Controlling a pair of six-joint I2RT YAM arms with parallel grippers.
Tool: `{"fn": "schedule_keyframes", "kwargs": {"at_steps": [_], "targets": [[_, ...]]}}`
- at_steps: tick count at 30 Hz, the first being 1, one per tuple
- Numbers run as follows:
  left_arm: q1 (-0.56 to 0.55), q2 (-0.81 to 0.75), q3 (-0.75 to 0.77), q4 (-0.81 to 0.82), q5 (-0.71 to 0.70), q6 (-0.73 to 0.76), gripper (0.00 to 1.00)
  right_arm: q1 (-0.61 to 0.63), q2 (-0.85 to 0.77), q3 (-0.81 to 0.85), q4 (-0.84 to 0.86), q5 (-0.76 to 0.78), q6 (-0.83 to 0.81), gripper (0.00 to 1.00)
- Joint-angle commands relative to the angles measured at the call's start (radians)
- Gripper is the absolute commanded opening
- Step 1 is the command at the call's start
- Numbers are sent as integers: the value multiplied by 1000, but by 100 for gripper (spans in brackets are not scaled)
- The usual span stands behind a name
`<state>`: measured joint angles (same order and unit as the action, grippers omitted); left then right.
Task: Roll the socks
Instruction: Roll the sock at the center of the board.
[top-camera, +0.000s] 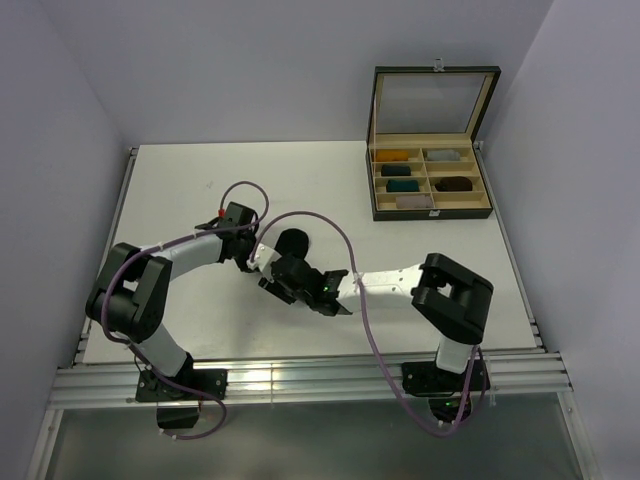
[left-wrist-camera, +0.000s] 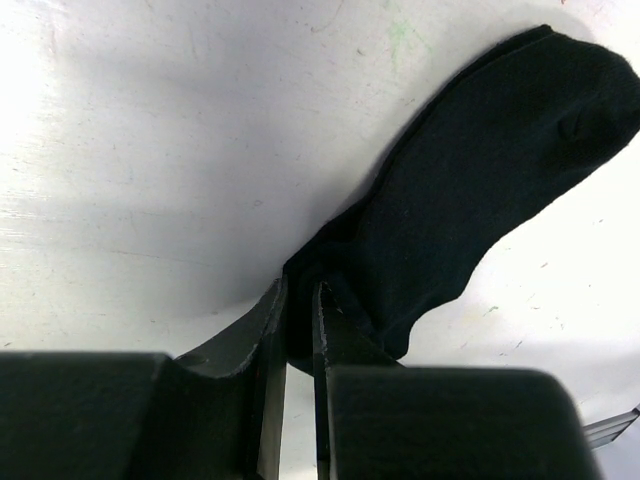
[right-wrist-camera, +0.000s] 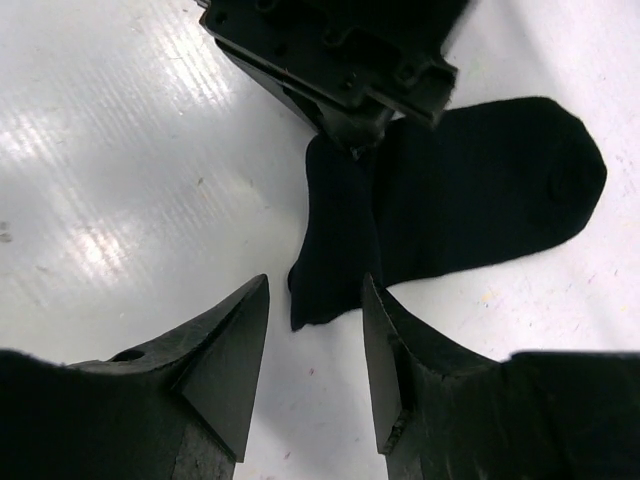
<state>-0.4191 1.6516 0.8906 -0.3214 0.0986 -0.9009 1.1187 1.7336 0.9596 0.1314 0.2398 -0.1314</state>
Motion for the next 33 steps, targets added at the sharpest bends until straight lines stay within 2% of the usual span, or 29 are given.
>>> {"fn": "schedule_keyframes", "kwargs": {"at_steps": [1, 12, 18, 21, 22, 23, 25, 27, 30, 33], "targets": [[3, 27, 4, -76, -2, 45, 0, 10, 47, 64, 47, 76, -62, 50], [5, 39, 7, -76, 12, 62, 0, 6, 173, 96, -21, 70, -53, 52], [6, 47, 13, -77, 21, 69, 0, -20, 198, 83, -78, 15, 4, 48], [6, 47, 16, -73, 27, 71, 0, -30, 199, 88, -104, -46, 13, 31], [6, 45, 16, -70, 29, 71, 0, -36, 196, 93, -124, -65, 16, 19], [6, 40, 16, -68, 27, 71, 1, -42, 193, 97, -124, -118, 19, 13], [8, 24, 15, -61, 21, 68, 8, -65, 192, 119, -179, -181, 33, 4], [11, 4, 4, -44, 16, 57, 14, -86, 184, 140, -206, -288, 58, 0], [20, -64, -21, -9, -3, 33, 32, -164, 188, 171, -271, -440, 108, 0], [29, -113, -62, 31, -31, -9, 43, -213, 222, 225, -328, -584, 131, 0]]}}
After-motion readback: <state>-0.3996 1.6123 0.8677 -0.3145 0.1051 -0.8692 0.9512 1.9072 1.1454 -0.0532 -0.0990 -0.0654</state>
